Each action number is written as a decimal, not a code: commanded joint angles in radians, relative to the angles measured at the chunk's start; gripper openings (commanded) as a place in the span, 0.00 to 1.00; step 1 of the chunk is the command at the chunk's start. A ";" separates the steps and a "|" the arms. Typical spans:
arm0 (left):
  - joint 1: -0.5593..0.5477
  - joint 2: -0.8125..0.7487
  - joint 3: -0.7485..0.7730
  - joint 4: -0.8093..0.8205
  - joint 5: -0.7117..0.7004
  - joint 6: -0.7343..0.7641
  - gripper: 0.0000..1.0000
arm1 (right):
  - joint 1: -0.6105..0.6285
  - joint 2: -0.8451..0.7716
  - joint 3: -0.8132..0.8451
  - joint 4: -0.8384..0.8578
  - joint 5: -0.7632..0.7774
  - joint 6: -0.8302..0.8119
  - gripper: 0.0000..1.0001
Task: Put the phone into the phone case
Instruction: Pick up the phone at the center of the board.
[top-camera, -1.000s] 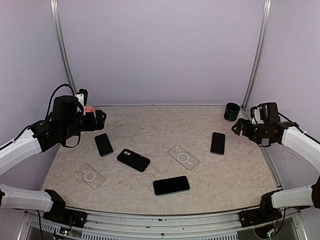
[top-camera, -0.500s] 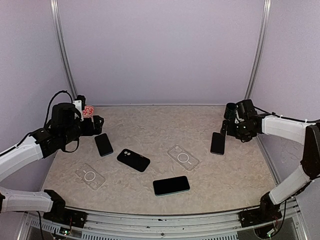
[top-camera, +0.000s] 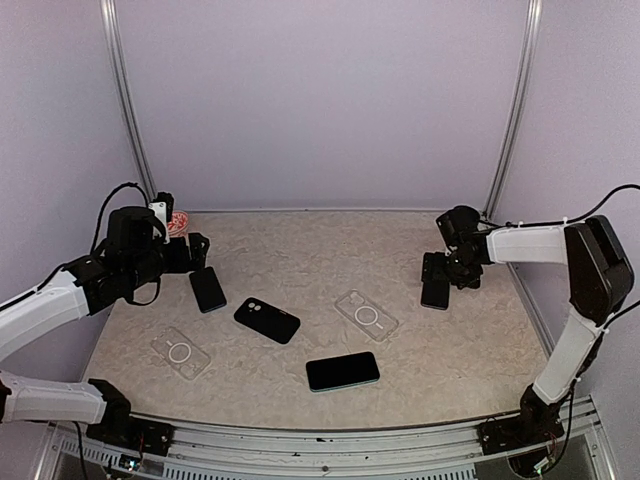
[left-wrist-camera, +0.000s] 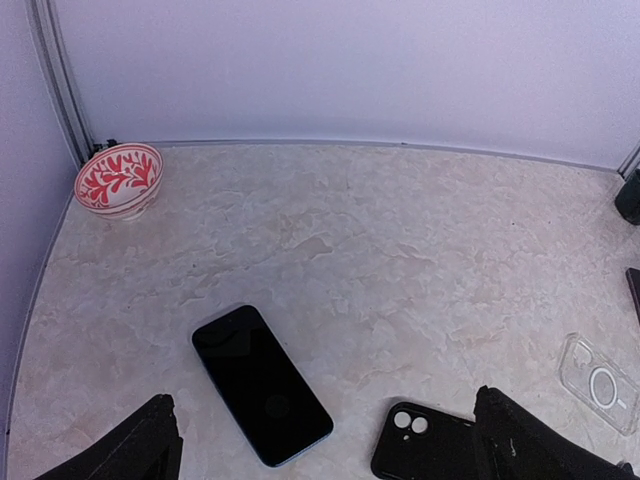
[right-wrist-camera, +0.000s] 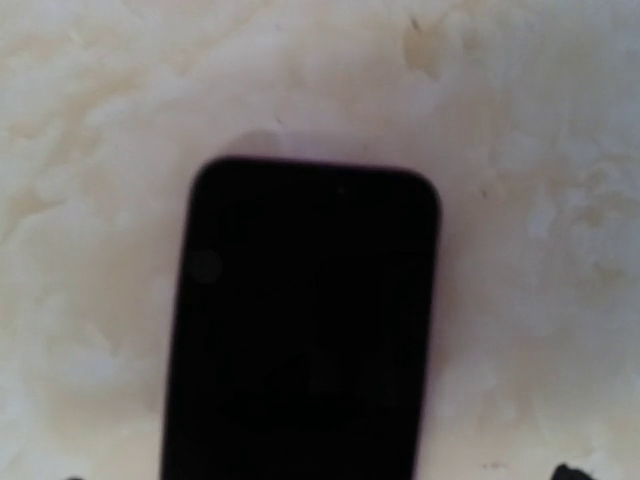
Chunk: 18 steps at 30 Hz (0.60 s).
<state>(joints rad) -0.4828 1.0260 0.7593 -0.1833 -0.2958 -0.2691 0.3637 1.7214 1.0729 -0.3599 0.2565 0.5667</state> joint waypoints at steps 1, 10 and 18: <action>0.009 -0.005 0.003 0.010 -0.015 -0.005 0.99 | 0.014 0.038 0.016 0.013 0.038 0.031 1.00; 0.009 -0.006 0.003 0.008 -0.020 -0.005 0.99 | 0.026 0.098 0.022 0.037 0.009 0.042 0.99; 0.010 -0.009 0.003 0.009 -0.023 -0.004 0.99 | 0.043 0.140 0.028 0.041 0.010 0.049 0.99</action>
<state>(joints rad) -0.4782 1.0256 0.7593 -0.1833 -0.3042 -0.2691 0.3870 1.8427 1.0813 -0.3305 0.2623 0.5987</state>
